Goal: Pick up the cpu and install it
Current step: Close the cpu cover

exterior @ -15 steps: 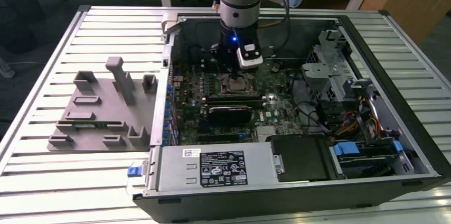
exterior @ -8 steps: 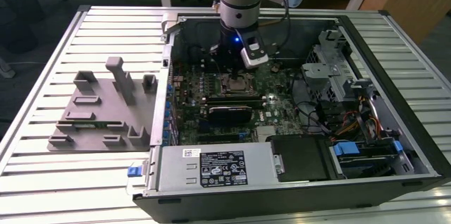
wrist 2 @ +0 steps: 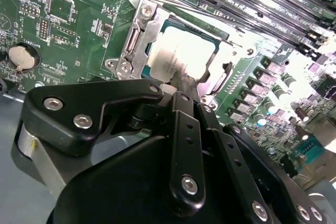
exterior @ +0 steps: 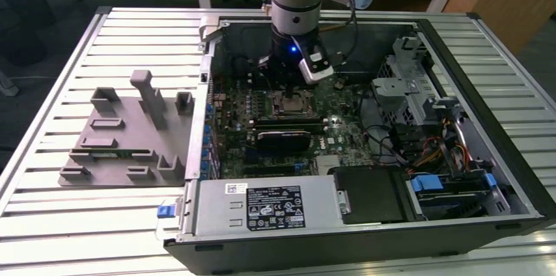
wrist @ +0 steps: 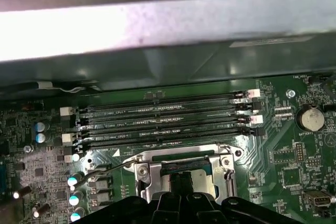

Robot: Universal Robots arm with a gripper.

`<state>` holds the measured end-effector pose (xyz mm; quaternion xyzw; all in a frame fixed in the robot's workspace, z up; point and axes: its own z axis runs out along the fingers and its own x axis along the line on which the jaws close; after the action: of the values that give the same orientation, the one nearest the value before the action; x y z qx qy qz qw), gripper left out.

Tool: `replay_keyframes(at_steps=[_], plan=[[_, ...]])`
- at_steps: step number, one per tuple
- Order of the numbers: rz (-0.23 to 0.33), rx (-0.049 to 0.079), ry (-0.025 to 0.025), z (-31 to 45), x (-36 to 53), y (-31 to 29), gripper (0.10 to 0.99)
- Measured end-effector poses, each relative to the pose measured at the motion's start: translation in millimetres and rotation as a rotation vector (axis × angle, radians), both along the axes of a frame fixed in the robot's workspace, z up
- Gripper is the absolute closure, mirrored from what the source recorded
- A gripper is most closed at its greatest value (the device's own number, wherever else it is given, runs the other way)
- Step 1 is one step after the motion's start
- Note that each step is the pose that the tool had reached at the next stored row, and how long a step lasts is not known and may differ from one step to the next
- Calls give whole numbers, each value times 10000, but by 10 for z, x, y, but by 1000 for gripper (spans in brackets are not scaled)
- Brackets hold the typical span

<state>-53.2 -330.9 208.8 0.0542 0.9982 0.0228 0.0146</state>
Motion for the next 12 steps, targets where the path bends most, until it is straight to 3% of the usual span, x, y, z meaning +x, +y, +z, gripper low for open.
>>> replay_keyframes(at_steps=[6, 12], plan=[[406, 3, 0, -17, 0, -1, 980], [442, 3, 0, -24, -39, -13, 980]])
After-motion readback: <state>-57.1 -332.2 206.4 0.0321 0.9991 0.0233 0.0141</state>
